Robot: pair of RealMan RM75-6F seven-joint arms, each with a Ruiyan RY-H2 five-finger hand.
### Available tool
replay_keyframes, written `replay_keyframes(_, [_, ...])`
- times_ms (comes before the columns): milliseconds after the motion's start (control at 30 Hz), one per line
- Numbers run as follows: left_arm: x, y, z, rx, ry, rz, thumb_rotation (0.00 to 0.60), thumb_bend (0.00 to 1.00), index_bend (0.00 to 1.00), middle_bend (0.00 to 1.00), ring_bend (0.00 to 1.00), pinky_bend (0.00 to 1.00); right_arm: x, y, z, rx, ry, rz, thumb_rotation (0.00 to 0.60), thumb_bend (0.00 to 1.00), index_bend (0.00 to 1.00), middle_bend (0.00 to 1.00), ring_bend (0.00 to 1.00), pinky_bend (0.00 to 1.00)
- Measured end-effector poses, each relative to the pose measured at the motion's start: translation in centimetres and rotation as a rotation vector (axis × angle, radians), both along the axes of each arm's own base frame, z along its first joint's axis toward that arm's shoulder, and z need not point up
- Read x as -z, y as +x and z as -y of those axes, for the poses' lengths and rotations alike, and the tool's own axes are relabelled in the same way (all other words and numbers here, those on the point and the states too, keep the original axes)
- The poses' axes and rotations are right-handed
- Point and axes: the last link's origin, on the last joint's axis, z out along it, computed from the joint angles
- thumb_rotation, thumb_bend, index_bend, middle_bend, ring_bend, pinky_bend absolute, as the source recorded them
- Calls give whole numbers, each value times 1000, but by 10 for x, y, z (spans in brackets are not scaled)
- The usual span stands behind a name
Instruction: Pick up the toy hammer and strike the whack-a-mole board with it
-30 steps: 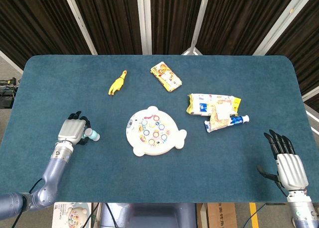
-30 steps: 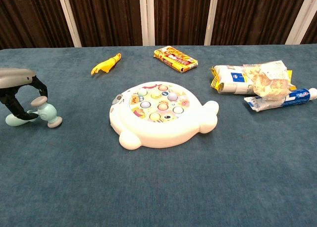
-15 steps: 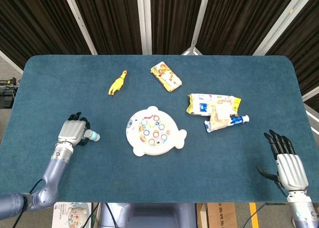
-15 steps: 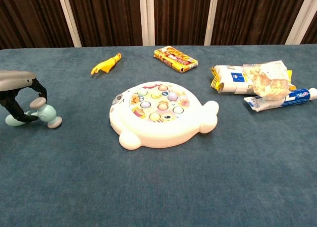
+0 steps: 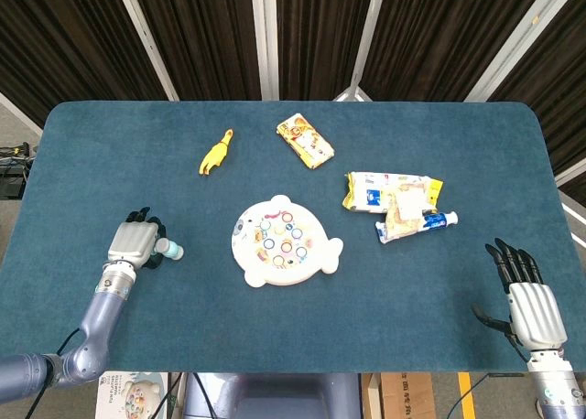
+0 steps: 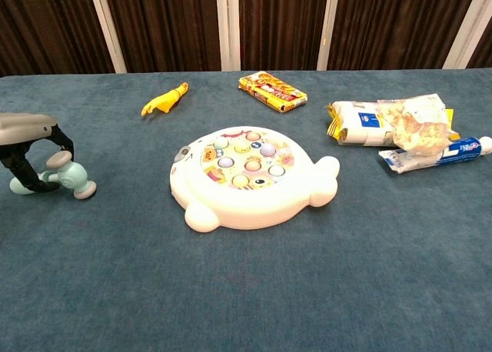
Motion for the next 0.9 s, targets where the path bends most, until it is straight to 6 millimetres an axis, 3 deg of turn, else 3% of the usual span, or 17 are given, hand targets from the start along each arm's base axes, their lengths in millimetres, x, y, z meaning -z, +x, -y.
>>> replay_keyframes(333, [2,-1,1,-3,-1,-1,600,557,526,285,78,145,0,0,0,0,-1,0,600,232,0,0,0,0])
replay_keyframes(667, [1,1,1,6,14,20,600,669,583,439,314,439,-1,1,-1,-2,-4,0,600,232,0,0,0,0])
replay_keyframes(900, [-2,6,0,37,38,44,600,702,614,518,391,516,-1,1,-1,-3,-5,-1,600,233,0,0,0,0])
